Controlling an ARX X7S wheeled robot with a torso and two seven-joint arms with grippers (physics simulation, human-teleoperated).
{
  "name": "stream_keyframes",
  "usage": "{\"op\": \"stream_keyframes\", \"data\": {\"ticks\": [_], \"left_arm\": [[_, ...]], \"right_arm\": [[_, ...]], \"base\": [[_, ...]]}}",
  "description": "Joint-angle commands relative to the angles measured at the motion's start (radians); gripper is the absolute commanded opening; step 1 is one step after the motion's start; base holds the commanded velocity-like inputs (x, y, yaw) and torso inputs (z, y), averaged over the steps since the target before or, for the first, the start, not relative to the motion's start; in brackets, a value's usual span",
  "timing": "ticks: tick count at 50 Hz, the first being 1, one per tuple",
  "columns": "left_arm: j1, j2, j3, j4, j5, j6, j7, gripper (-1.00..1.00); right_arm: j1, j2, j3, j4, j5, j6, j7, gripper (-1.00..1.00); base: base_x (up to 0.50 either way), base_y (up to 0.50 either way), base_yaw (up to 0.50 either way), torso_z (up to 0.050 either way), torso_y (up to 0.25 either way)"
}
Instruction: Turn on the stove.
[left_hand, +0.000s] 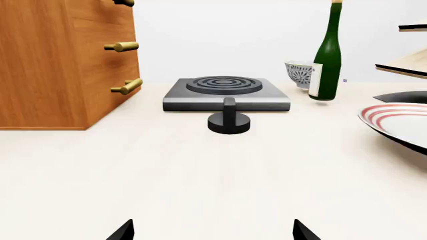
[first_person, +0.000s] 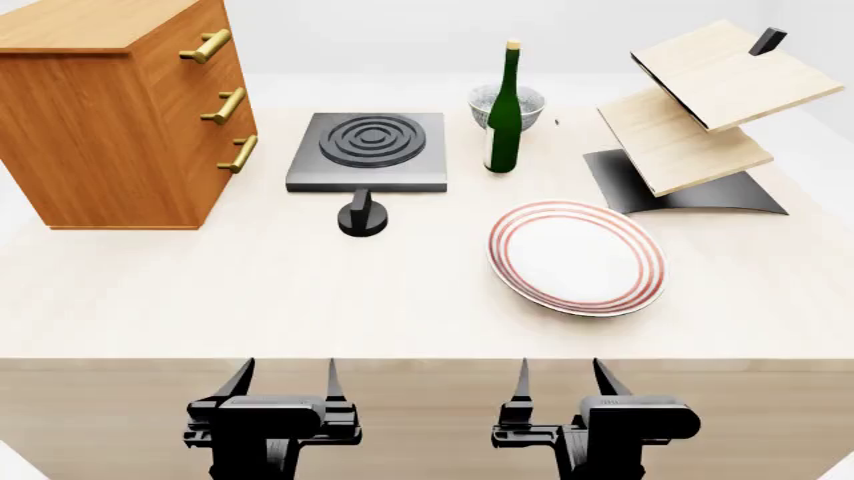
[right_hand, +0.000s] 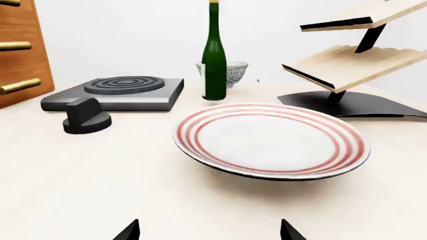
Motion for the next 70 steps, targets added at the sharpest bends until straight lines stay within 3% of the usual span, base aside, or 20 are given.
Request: {"op": "stream_keyframes", "data": {"ticks": [1,8,11,15,18,19,22,28,31,36,47,70], "left_arm": [[0.002,-0.026,0.030,0.008,-0.026,-0.006,-0.030,1.00],[-0.006,-0.043,0.047,-0.015,-0.011,0.001,-0.086,1.00],[-0.008,-0.049,0.055,-0.012,-0.018,-0.006,-0.092,1.00],[-0.029,-0.073,0.074,0.010,0.025,0.011,-0.112,1.00],[-0.095,-0.089,0.051,0.249,-0.048,-0.335,-0.081,1.00],[-0.126,-0.097,0.045,0.362,-0.058,-0.469,-0.085,1.00],[-0.173,-0.117,0.040,0.542,-0.093,-0.693,-0.079,1.00],[-0.285,-0.106,-0.034,0.780,-0.180,-0.996,-0.081,1.00],[-0.312,-0.101,-0.041,0.809,-0.194,-1.054,-0.089,1.00],[-0.334,-0.095,-0.066,0.821,-0.213,-1.081,-0.092,1.00],[-0.316,-0.106,-0.066,0.790,-0.217,-1.042,-0.101,1.00],[-0.291,-0.124,-0.050,0.771,-0.229,-0.994,-0.117,1.00]], "right_arm": [[-0.002,0.013,-0.017,-0.006,0.013,0.003,0.017,1.00],[-0.022,0.036,-0.038,-0.007,0.057,-0.058,0.041,1.00],[0.001,0.034,-0.022,0.005,0.093,0.059,0.064,1.00],[-0.001,0.052,-0.033,-0.052,0.065,0.057,0.100,1.00],[0.011,0.073,-0.043,-0.214,0.073,0.240,0.105,1.00],[0.032,0.080,-0.024,-0.328,0.112,0.390,0.109,1.00],[0.078,0.103,0.009,-0.514,0.171,0.613,0.122,1.00],[0.166,0.129,0.038,-0.754,0.251,0.881,0.138,1.00],[0.215,0.137,0.037,-0.819,0.276,0.968,0.146,1.00],[0.248,0.130,0.057,-0.851,0.305,1.026,0.154,1.00],[0.217,0.117,0.099,-0.831,0.322,0.963,0.156,1.00],[0.210,0.112,0.119,-0.805,0.374,0.934,0.174,1.00]], "base": [[0.00,0.00,0.00,0.000,0.000],[0.00,0.00,0.00,0.000,0.000],[0.00,0.00,0.00,0.000,0.000],[0.00,0.00,0.00,0.000,0.000],[0.00,0.00,0.00,0.000,0.000],[0.00,0.00,0.00,0.000,0.000],[0.00,0.00,0.00,0.000,0.000],[0.00,0.00,0.00,0.000,0.000],[0.00,0.00,0.00,0.000,0.000],[0.00,0.00,0.00,0.000,0.000],[0.01,0.00,0.00,0.000,0.000],[0.49,0.00,0.00,0.000,0.000]]}}
